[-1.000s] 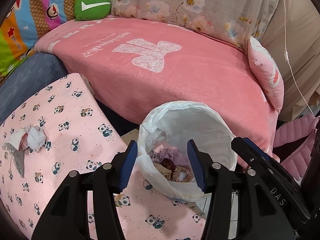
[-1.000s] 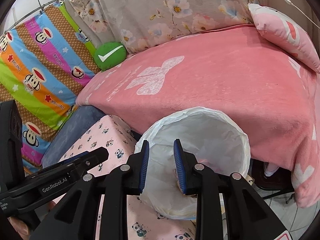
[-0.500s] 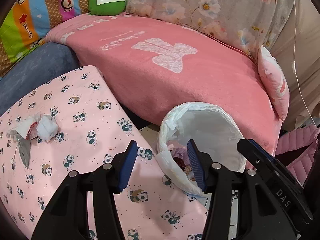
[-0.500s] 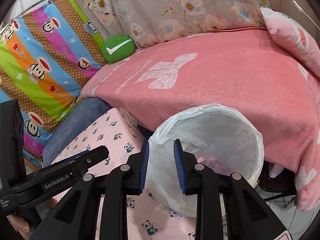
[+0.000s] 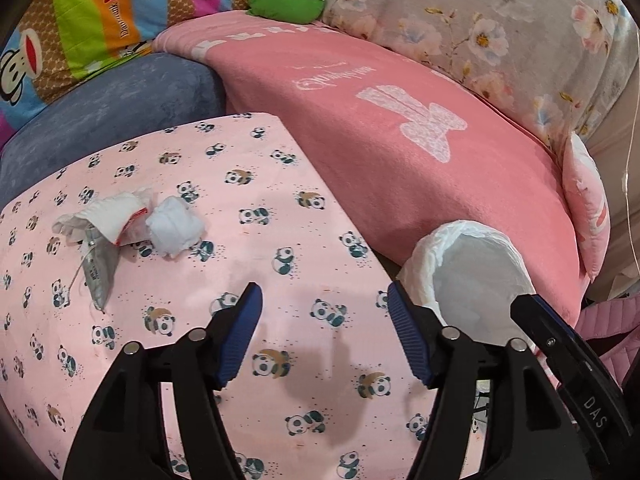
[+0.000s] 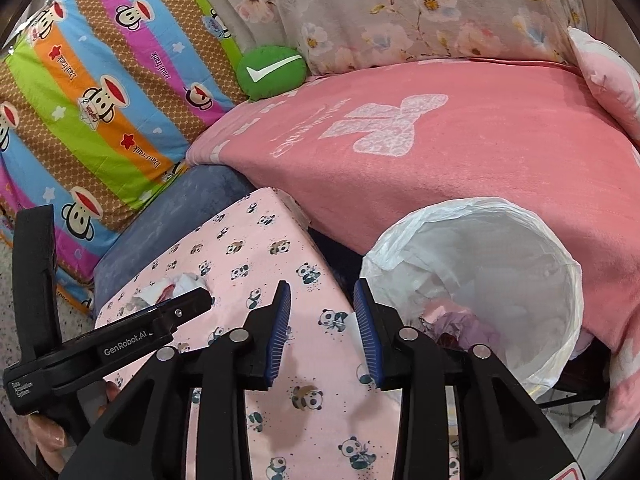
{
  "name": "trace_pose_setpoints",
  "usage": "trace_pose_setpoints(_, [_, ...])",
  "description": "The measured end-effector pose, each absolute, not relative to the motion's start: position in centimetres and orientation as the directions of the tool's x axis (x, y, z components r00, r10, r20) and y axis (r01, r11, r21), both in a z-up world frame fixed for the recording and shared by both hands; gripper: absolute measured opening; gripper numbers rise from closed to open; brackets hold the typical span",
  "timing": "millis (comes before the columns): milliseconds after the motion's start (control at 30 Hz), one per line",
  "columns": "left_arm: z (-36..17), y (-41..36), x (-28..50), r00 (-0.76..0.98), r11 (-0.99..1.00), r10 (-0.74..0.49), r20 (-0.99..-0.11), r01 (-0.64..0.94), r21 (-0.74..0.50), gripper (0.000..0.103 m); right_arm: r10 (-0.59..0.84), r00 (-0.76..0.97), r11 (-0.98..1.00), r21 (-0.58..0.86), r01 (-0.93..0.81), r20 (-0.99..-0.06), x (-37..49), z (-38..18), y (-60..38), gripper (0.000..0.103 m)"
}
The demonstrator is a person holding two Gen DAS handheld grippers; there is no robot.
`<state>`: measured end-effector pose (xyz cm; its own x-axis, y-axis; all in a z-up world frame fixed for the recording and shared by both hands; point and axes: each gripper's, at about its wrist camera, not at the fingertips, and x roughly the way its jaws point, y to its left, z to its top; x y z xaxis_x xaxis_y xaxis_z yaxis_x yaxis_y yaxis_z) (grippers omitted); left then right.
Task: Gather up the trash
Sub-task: 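Move both open tools back to the remaining items, then grasp the white glove with the left tool while the right tool grasps the light blue sock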
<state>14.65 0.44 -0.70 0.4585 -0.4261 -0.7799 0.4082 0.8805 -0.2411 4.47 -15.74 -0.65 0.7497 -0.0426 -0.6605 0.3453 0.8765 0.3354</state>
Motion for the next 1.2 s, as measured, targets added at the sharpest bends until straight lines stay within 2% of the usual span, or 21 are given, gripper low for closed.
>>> trace_pose_setpoints(267, [-1.1,7.0,17.6,0.504,0.925,-0.368,-0.782,0.284,-0.252,0.068,0.008,0.732,0.907,0.312,0.281,-0.682,7.5,-1.2,-11.5,0.037])
trace_pose_setpoints(567, [-2.1,14.3,22.0,0.529,0.955,-0.295,-0.795,0.137,-0.263,0.068,0.068,0.7,0.934,0.292,0.206,-0.711,11.9,-2.6,-6.1,0.05])
trace_pose_setpoints(667, [-2.6,15.8,23.6,0.528,0.958,-0.277,-0.803,0.093,-0.269,0.077,0.09,0.683,0.939,0.289,0.184,-0.725,13.9,-3.5,-4.2,0.053])
trace_pose_setpoints(933, [-4.5,17.5,28.1,0.472,0.937,-0.328,-0.818,0.048,-0.347,0.077,0.122,0.633,0.957,0.26,0.131,-0.765,20.0,-5.9,0.3,0.058])
trace_pose_setpoints(1200, [-6.6,17.5,30.9,0.422,0.913,-0.385,-0.821,0.048,-0.404,0.076,0.126,0.6,0.968,0.229,0.098,-0.79,25.4,-8.4,3.1,0.068])
